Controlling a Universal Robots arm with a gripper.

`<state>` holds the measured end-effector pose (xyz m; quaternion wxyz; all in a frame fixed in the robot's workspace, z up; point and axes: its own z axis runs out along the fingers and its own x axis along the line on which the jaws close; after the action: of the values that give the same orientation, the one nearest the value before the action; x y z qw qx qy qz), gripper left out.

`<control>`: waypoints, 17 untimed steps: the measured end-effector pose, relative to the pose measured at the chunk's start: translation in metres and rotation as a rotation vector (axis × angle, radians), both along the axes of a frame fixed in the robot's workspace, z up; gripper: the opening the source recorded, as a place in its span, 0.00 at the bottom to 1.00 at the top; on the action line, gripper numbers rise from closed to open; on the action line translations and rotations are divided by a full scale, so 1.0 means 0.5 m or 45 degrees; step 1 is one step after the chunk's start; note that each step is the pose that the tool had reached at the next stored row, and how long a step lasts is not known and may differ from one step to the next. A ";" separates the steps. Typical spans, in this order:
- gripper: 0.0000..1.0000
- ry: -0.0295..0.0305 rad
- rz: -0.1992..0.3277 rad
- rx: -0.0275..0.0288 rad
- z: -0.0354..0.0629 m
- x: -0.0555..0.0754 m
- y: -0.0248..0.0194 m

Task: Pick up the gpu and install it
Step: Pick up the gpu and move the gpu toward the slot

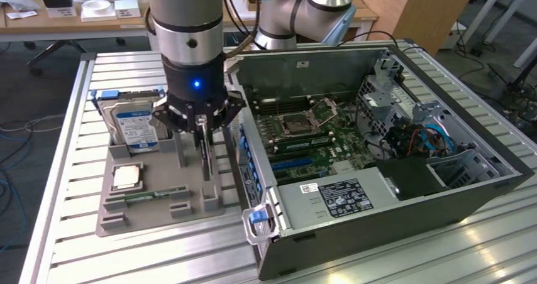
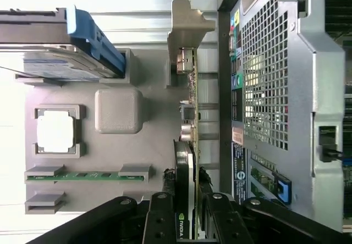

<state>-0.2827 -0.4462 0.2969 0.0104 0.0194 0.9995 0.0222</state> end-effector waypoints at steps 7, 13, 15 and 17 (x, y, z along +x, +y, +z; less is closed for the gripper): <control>0.27 0.0000 0.001 0.0000 0.054 0.000 0.0000; 0.27 -0.0001 0.001 0.0001 0.085 0.000 0.0000; 0.27 0.0000 0.001 0.0000 0.092 0.000 0.0000; 0.27 0.0000 0.001 0.0001 0.097 0.000 0.0000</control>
<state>-0.2827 -0.4462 0.3454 0.0104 0.0189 0.9995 0.0222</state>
